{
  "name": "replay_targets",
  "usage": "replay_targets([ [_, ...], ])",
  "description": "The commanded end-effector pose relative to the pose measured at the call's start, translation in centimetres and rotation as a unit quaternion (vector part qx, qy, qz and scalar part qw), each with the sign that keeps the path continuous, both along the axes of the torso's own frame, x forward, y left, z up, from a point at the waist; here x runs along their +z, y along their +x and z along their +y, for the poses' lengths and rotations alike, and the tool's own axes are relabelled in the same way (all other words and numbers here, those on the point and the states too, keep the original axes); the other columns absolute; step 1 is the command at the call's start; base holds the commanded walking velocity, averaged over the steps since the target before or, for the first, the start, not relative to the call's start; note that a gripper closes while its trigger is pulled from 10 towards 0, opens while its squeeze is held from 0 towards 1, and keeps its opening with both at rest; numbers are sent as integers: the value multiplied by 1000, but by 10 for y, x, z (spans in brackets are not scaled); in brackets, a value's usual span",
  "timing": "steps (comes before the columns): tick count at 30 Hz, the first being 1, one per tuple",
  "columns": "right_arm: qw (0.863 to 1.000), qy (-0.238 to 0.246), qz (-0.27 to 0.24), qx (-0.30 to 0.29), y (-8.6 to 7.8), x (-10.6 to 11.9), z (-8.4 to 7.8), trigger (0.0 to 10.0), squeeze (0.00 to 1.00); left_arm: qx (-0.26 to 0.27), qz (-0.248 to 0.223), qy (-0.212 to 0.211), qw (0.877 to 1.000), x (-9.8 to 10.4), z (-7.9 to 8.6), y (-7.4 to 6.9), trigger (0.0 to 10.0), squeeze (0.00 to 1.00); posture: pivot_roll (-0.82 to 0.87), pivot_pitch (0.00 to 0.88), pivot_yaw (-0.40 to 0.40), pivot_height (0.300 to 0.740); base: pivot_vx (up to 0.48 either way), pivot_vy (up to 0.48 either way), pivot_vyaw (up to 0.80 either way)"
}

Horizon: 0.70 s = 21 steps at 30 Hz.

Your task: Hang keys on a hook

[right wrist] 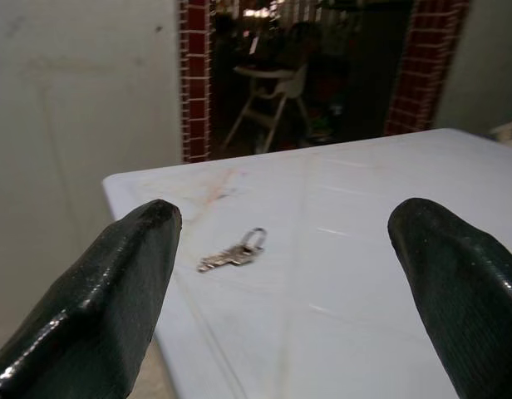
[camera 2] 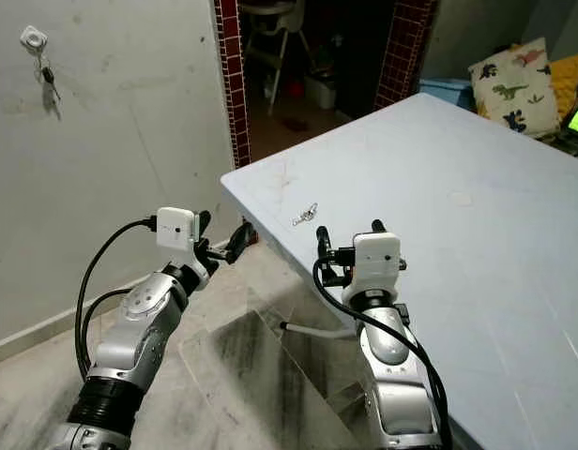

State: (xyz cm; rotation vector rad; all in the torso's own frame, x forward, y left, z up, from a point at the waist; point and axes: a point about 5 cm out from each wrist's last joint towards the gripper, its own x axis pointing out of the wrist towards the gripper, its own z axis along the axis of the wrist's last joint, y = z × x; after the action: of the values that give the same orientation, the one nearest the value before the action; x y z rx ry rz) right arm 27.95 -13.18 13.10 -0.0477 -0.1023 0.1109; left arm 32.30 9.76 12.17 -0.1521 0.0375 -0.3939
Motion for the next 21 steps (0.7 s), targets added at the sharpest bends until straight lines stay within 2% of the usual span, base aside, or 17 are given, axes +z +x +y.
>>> replay_targets([
  [1,1000,0,-6,9,0,3,3,10000,0,1,-1,5,1000,1,1,1,10000,0,48,0,-8,740,390,0,0],
  [15,1000,0,0,16,0,1,5,10000,0,8,7,10,1000,-1,3,1,10000,0,47,0,-8,740,384,0,0],
  [21,1000,2,9,22,-1,-3,7,10000,0,22,17,23,999,-6,6,-1,10000,0,49,0,-7,740,0,0,0],
])
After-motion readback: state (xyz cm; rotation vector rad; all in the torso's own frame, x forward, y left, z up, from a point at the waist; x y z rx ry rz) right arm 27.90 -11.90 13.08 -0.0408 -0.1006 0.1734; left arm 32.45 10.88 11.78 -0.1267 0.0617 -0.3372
